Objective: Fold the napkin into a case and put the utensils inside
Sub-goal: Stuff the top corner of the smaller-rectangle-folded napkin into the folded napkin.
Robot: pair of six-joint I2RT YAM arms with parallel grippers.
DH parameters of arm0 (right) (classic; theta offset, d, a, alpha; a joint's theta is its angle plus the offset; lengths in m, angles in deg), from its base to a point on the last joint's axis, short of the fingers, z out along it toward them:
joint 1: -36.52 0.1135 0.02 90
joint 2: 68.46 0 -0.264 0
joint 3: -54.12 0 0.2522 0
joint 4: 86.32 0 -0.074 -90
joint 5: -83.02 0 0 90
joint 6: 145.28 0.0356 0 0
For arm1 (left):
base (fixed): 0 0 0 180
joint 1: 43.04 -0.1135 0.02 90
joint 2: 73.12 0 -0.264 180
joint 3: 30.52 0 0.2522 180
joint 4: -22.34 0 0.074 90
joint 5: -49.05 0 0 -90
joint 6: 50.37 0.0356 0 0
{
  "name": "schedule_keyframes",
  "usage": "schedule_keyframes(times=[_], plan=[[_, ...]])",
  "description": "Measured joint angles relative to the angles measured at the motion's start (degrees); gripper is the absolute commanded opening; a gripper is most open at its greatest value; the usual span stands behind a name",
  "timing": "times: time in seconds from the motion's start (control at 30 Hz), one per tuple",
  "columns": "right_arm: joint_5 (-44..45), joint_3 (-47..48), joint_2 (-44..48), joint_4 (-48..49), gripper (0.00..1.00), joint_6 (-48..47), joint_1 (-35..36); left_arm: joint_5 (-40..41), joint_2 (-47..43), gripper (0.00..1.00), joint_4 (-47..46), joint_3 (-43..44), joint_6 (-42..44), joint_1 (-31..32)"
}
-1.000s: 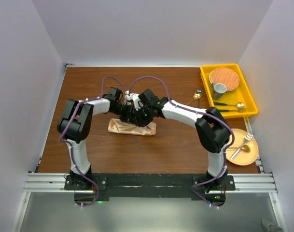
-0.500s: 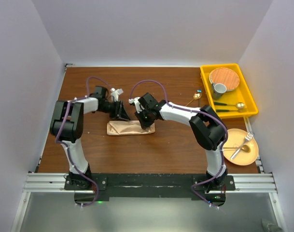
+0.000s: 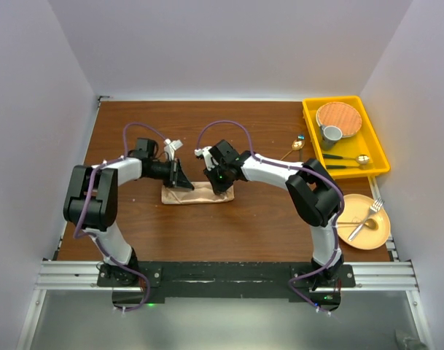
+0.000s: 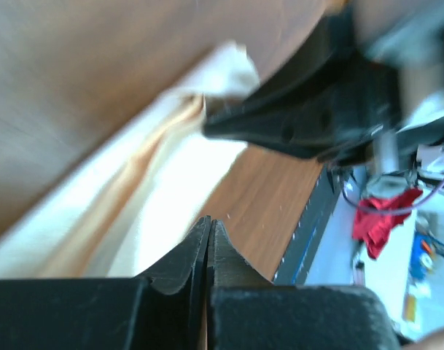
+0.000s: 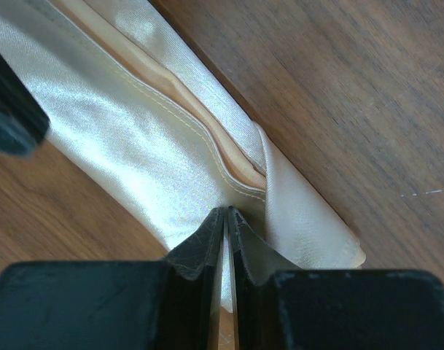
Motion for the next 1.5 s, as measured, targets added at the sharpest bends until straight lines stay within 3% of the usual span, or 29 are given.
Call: schedule_keyframes(times=[0.17,0.27,0.33,0.5,0.73,0.93,1.13,1.23,1.27,1.37,1.5], plan=[[0.0,0.0,0.0,0.0,0.03,-0.1,-0.1,1.6,2.9,0.00,-0.4,-1.5,-0.5,1.3],[-0.1,0.1,0.0,0.0,0.06,-0.1,-0.1,4.0,5.9,0.00,-0.5,-1.5,-0.7,1.3],[-0.7,0.1,0.2,0.0,0.13,0.0,-0.1,4.0,8.0,0.00,-0.2,-1.2,-1.2,1.1],[-8.5,0.0,3.6,-0.1,0.23,2.0,-1.6,3.5,8.8,0.00,0.5,-0.5,-2.0,0.9],[-19.7,0.7,9.3,2.1,0.23,8.4,-9.1,3.1,9.4,0.00,0.4,-0.2,-2.6,0.9],[-25.5,-2.9,6.0,6.7,0.23,14.8,-12.9,3.0,9.5,0.00,0.3,-0.1,-3.3,0.9],[-30.3,-5.9,-3.4,10.2,0.20,18.4,-13.6,2.9,9.6,0.00,0.2,-0.1,-3.5,0.9],[-33.4,-5.7,-4.9,10.5,0.19,19.0,-14.2,2.4,9.6,0.14,0.0,-0.1,-3.4,0.9],[-33.4,-5.4,-4.9,10.2,0.19,18.6,-14.2,2.1,9.6,0.25,-0.2,-0.1,-3.2,0.9],[-33.1,-4.2,-5.3,8.3,0.18,16.9,-14.1,0.4,8.8,0.43,1.0,0.5,0.1,0.9],[-32.3,-2.5,-5.8,5.7,0.17,14.2,-13.9,1.4,7.3,0.54,8.7,8.7,13.0,0.4]])
